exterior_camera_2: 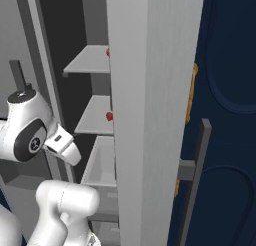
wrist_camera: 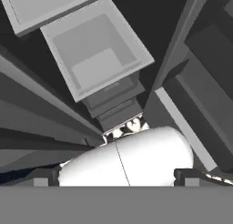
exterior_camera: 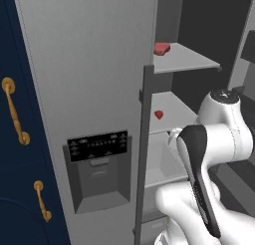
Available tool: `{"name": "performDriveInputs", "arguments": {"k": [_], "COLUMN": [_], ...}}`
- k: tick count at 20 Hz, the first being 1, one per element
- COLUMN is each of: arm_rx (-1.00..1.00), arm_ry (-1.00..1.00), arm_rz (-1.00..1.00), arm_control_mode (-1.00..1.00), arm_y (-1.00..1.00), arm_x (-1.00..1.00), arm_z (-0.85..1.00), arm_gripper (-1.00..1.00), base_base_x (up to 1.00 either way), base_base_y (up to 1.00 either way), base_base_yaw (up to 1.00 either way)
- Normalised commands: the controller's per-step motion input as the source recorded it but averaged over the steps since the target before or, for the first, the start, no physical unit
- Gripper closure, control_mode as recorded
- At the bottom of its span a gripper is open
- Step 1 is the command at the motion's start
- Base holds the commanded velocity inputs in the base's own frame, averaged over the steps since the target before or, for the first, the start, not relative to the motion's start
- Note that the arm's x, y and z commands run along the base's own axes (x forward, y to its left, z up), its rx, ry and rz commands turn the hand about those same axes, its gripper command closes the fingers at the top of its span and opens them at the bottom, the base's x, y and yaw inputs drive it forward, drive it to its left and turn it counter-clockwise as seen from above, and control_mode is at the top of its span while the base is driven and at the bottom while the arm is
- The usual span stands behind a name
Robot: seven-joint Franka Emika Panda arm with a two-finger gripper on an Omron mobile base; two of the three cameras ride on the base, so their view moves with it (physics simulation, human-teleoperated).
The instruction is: Take the strawberry from the fridge and place it on top of the pancake, located on the dining counter.
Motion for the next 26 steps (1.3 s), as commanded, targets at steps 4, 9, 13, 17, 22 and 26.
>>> {"name": "performDriveInputs", "arguments": {"k": [4,9,13,17,22,26], "arm_rx": [0.0,-0.03,-0.15,-0.05,0.0,0.0], "arm_ry": [-0.13,-0.23,-0.24,-0.29,-0.14,0.0], "arm_rz": [0.34,0.24,0.1,0.09,0.08,0.0], "arm_control_mode": [-1.0,-1.0,-1.0,-1.0,-1.0,-1.0], "arm_y": [-0.28,-0.05,-0.22,-0.06,-0.17,0.0], "arm_x": [0.41,0.57,0.74,0.78,0.89,0.96], "arm_z": [0.05,0.24,0.03,0.03,-0.02,0.03], "arm_gripper": [-1.0,-1.0,-1.0,-1.0,-1.0,-1.0], "base_base_x": [0.0,0.0,0.0,0.0,0.0,0.0], "base_base_y": [0.0,0.0,0.0,0.0,0.0,0.0], "base_base_yaw": [0.0,0.0,0.0,0.0,0.0,0.0]}}
